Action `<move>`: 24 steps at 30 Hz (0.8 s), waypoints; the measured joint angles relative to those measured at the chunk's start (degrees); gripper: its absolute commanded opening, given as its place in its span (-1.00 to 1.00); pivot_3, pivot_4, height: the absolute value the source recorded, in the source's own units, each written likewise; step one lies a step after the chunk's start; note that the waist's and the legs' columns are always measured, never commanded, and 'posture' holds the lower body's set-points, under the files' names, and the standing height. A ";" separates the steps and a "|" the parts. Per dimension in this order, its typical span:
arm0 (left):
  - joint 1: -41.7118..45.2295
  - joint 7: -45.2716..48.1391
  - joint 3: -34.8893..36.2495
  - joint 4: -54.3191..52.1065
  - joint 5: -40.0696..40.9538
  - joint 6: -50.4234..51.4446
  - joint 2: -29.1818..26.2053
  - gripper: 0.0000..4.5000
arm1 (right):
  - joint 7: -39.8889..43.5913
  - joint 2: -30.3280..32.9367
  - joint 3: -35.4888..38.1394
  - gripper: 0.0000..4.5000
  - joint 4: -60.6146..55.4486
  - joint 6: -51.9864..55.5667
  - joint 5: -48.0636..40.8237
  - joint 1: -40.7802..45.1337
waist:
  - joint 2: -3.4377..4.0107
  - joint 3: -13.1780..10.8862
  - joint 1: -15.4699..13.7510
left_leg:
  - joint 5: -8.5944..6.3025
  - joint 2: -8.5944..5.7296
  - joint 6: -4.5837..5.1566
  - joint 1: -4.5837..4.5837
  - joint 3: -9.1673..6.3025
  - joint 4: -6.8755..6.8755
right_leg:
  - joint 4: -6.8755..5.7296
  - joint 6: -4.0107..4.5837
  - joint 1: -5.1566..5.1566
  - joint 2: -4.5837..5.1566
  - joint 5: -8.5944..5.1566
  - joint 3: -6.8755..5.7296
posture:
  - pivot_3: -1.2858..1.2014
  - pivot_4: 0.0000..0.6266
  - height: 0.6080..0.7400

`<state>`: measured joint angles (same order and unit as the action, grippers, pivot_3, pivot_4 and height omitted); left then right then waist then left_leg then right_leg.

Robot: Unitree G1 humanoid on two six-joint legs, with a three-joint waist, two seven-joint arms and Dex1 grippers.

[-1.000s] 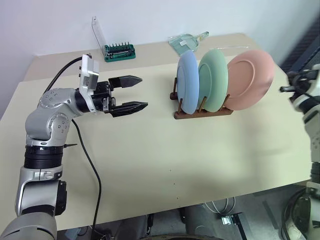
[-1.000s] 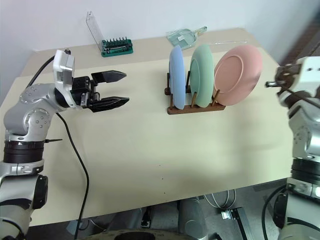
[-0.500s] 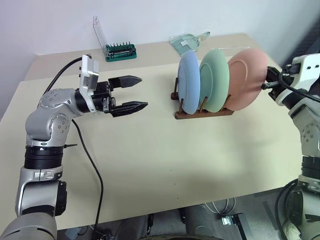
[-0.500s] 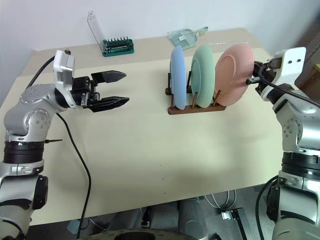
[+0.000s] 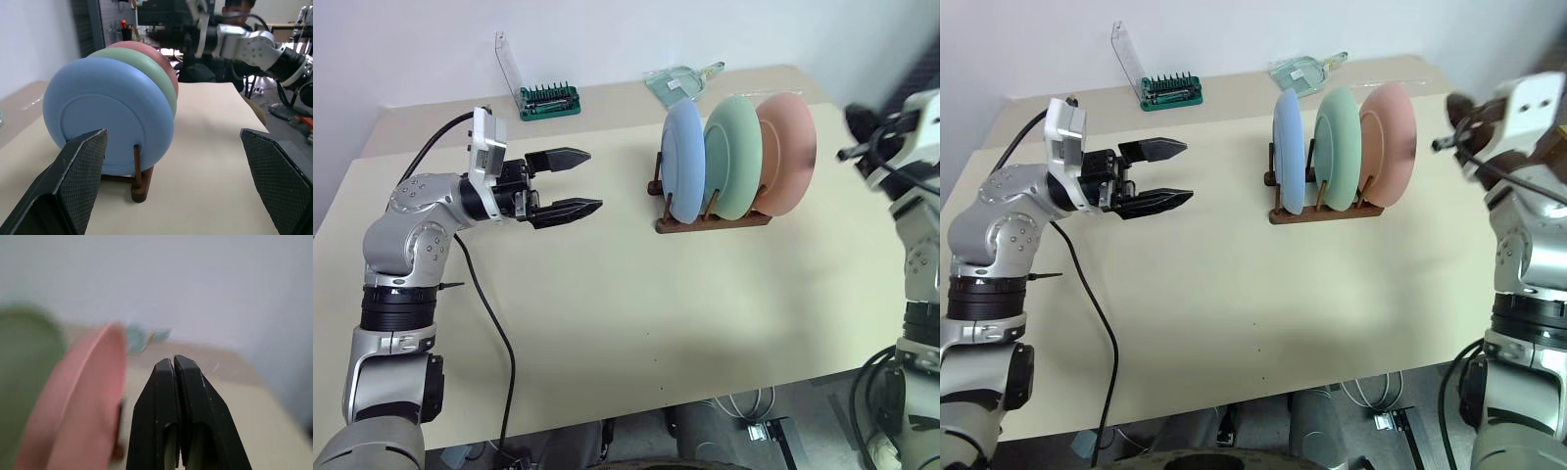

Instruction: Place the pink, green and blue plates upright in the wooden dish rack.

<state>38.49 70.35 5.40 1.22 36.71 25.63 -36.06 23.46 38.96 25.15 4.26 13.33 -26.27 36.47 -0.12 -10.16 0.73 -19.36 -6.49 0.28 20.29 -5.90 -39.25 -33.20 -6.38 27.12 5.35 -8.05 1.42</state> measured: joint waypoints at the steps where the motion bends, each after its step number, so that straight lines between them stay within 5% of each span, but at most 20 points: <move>1: -0.01 -0.09 0.00 0.00 0.00 0.00 0.00 1.00 | 0.87 -1.26 2.70 -0.99 -1.27 -0.52 -4.13 1.99 | 0.00 0.00 0.01 | 0.00 0.02 0.00 0.01 -0.03 0.01 | 0.03 0.00 -0.01 -0.02 0.00 -0.01 | 0.03 -0.52 1.00; 4: -0.07 -0.44 0.07 -0.03 0.01 0.01 -0.17 1.00 | 4.93 -4.31 6.23 -0.63 -9.23 1.91 -18.85 4.13 | -0.01 0.00 0.10 | 0.00 0.06 0.00 0.01 -0.11 0.02 | 0.04 0.00 -0.03 -0.05 0.00 -0.03 | 0.03 -0.52 1.00; 8: -1.04 -1.62 0.34 -1.35 0.02 0.02 -0.58 1.00 | 14.96 -4.64 -0.13 0.21 -22.59 14.11 -38.18 -0.14 | -0.02 0.01 0.15 | -0.01 0.08 0.00 -0.03 -0.17 0.01 | 0.02 0.02 -0.09 -0.05 0.00 -0.06 | 0.03 -0.52 1.00; 11: -4.96 -3.82 1.02 -4.70 0.02 0.09 -0.93 1.00 | 22.27 -1.04 -6.30 0.89 -25.04 22.78 -42.66 -7.65 | -0.03 0.01 -0.21 | -0.03 0.01 0.05 -0.01 -0.19 -0.03 | 0.02 0.00 -0.16 0.02 0.01 -0.09 | 0.03 -0.52 1.00; 18: -10.15 -6.53 1.07 -10.86 -0.52 0.09 -2.01 1.00 | 40.27 9.06 -9.76 0.95 -26.37 25.59 -38.31 -15.49 | -0.04 0.01 -1.10 | -0.05 -0.01 0.07 -0.11 -0.15 -0.10 | 0.10 -0.04 -0.26 0.03 0.03 -0.15 | 0.03 -0.52 1.00; 24: -12.10 -5.45 -2.99 -9.21 -3.14 -2.00 -0.04 1.00 | 43.23 9.50 -13.38 0.95 -26.62 22.29 -29.54 -16.57 | -0.07 -0.01 -1.40 | -0.05 0.06 0.07 -0.35 -0.06 -0.08 | 0.08 -0.02 -0.43 0.00 0.04 -0.15 | 0.03 -0.52 1.00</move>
<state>26.39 64.89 2.41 -7.99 33.57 23.63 -36.10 66.69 48.46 11.77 -22.37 35.61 -55.80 19.89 -0.19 -10.16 -0.67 -19.41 -6.43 0.35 19.94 -5.96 -39.32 -33.12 -6.40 26.70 5.35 -8.02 1.27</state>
